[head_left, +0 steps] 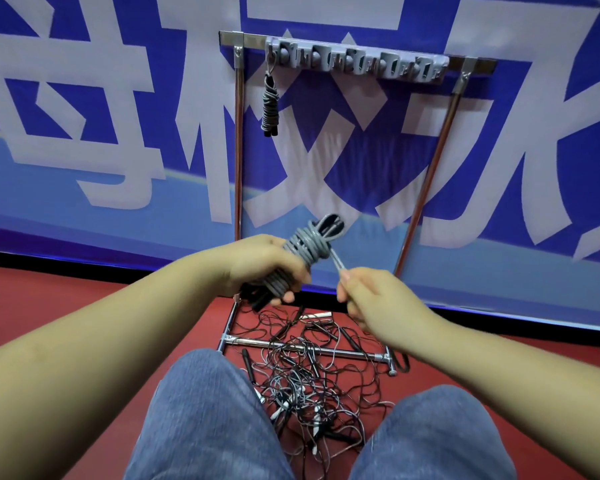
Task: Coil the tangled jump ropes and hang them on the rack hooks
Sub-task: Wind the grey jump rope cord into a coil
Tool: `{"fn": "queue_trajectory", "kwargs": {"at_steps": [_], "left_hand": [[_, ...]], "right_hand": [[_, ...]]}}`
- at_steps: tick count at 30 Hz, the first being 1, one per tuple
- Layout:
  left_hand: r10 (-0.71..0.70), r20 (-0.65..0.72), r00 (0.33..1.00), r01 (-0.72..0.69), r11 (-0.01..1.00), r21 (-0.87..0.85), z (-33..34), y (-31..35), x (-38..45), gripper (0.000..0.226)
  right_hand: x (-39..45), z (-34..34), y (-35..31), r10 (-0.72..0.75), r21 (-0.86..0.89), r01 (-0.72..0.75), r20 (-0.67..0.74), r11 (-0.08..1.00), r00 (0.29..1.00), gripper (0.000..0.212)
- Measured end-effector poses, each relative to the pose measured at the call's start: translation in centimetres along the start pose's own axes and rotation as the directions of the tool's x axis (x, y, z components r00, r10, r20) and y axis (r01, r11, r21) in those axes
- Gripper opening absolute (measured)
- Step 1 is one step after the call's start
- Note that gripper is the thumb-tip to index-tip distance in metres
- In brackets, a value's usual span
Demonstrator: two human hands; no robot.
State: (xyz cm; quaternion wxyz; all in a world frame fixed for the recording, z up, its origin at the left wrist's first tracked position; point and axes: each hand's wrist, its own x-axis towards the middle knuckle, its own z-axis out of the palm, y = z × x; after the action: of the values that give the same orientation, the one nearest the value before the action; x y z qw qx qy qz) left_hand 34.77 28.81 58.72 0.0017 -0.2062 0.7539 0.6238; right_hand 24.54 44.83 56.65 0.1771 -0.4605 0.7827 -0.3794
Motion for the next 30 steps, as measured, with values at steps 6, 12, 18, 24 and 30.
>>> {"fn": "queue_trajectory", "kwargs": {"at_steps": [6, 12, 18, 24, 30], "left_hand": [[-0.070, -0.157, 0.985, 0.092, 0.986, 0.140, 0.3, -1.1, 0.6, 0.010], [-0.155, -0.121, 0.981, 0.196, 0.745, 0.638, 1.6, -0.8, 0.2, 0.013], [-0.237, 0.248, 0.939, 0.066, 0.835, 0.547, 1.3, -0.3, -1.5, 0.018], [-0.013, 0.423, 0.906, -0.061, 0.985, 0.160, 1.6, -0.4, -2.6, 0.015], [0.134, 0.419, 0.898, -0.017, 0.962, -0.273, 2.0, -2.4, -1.3, 0.031]], "right_hand": [[-0.7, -0.3, -1.5, -0.066, -0.581, 0.138, 0.144, 0.802, 0.987, 0.029], [0.5, -3.2, -4.2, -0.185, -0.781, 0.426, 0.385, 0.457, 0.904, 0.027], [2.5, -5.4, -3.9, -0.116, -0.342, 0.234, 0.331, 0.910, 0.937, 0.028], [2.0, -3.1, -0.6, 0.026, 0.427, -0.180, 0.343, 0.886, 0.939, 0.036], [0.2, 0.6, -1.4, 0.005, 0.575, 0.023, -0.047, 0.818, 0.999, 0.025]]}}
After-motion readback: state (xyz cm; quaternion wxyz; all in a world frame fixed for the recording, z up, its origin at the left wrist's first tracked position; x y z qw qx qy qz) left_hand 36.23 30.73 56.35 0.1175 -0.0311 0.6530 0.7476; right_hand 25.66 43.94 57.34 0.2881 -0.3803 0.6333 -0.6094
